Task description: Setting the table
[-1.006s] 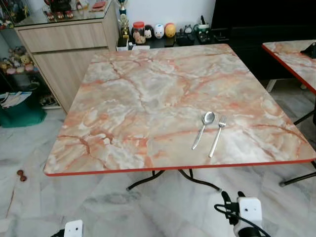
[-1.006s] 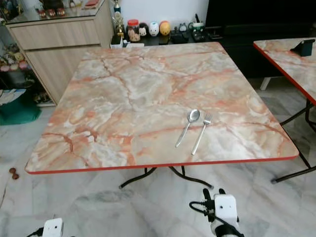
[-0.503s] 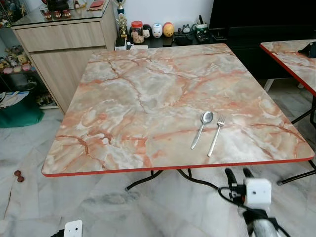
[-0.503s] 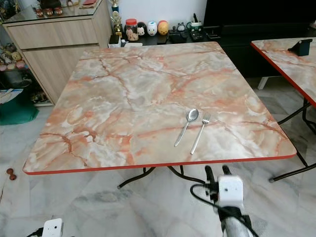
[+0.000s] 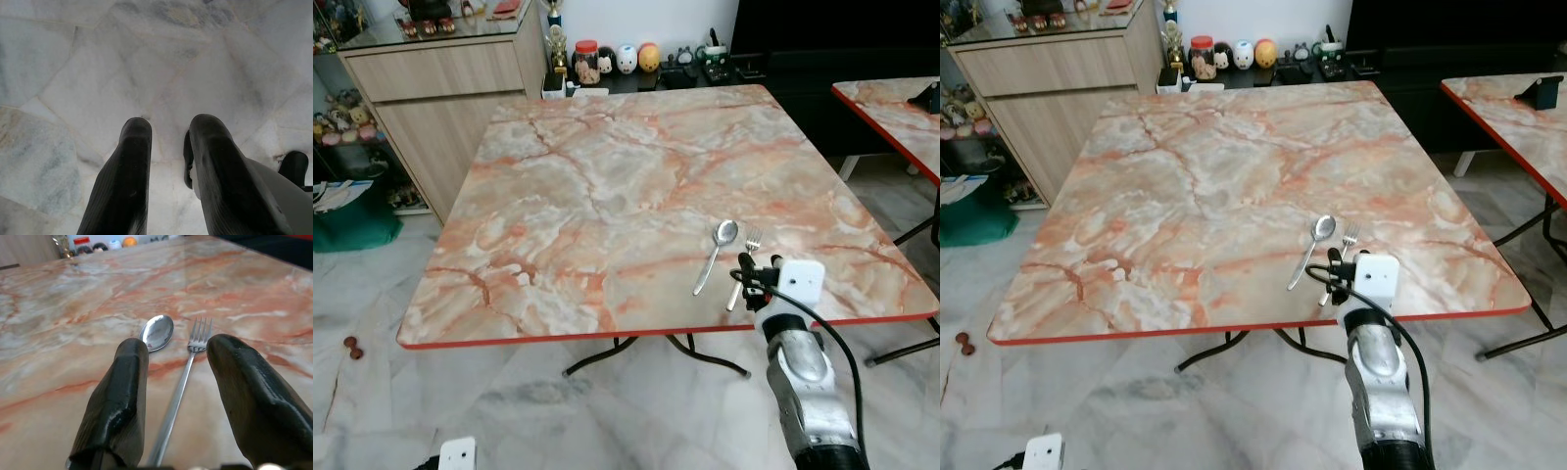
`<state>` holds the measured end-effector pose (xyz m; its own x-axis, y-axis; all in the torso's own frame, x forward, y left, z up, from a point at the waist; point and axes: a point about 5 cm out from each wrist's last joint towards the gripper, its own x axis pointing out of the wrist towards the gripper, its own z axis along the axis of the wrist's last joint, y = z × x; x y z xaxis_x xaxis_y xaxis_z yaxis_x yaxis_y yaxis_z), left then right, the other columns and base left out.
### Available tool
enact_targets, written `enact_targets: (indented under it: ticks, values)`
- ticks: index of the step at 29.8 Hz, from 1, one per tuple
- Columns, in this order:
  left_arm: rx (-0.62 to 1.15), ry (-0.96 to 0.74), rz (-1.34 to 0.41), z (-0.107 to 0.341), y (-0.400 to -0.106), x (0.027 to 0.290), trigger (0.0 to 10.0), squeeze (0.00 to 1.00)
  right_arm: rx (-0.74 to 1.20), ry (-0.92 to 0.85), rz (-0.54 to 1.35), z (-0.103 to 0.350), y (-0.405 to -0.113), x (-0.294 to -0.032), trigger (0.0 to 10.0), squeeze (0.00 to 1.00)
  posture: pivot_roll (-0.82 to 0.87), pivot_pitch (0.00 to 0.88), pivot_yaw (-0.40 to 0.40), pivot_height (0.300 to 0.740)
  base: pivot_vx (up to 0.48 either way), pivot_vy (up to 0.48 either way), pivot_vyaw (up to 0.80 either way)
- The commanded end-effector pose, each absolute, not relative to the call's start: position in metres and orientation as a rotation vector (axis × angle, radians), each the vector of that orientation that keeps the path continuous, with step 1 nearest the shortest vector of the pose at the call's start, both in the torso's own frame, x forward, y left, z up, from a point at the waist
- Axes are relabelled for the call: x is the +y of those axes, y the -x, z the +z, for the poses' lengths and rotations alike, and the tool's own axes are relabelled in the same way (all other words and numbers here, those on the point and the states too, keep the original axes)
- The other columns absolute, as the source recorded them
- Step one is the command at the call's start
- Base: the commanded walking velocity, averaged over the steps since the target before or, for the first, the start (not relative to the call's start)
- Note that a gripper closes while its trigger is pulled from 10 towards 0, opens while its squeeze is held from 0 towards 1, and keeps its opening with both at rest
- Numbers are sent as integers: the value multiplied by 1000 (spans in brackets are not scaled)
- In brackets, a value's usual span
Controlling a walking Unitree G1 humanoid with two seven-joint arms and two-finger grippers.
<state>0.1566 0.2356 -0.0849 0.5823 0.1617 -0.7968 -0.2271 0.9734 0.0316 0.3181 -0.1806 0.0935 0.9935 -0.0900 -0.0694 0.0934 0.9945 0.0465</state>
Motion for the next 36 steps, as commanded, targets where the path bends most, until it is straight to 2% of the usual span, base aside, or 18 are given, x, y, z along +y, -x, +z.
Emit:
enact_targets:
  ticks: [1,2,4,5,13,14,15,28,32,36]
  values:
    - [954,59,234,-86,-151,240,10000,0,99,-93,-116,91,-323,-180,10000,0,-89,0,63,740,0,0,0]
    - [954,59,234,-86,-152,240,10000,0,118,-96,-122,90,-326,-179,10000,0,-89,0,64,740,0,0,0]
    - [954,58,235,-86,-152,240,10000,0,137,-118,-148,89,-332,-179,10000,592,-89,0,68,740,0,0,0]
    - [954,57,234,-86,-152,240,10000,0,138,-136,-151,89,-334,-178,10000,1000,-89,0,68,740,0,0,0]
    - [956,56,236,-86,-152,241,10000,0,224,-197,-179,90,-354,-168,10000,1000,-85,0,71,740,0,0,0]
    - [951,57,234,-86,-154,240,10000,0,216,-190,-169,93,-356,-165,10000,137,-81,0,69,740,0,0,0]
    - [946,59,234,-85,-155,240,10000,0,210,-183,-161,95,-358,-162,10000,0,-81,0,68,740,0,0,0]
    - [956,77,248,-88,-149,239,10000,0,167,-187,-154,103,-366,-156,10000,0,-83,0,62,740,0,0,0]
    - [927,95,258,-87,-151,238,10000,0,41,-102,-106,113,-363,-157,10000,0,-77,0,56,740,0,0,0]
    - [906,98,264,-85,-154,239,10000,0,-77,25,-13,113,-346,-158,10000,0,-77,0,52,740,0,0,0]
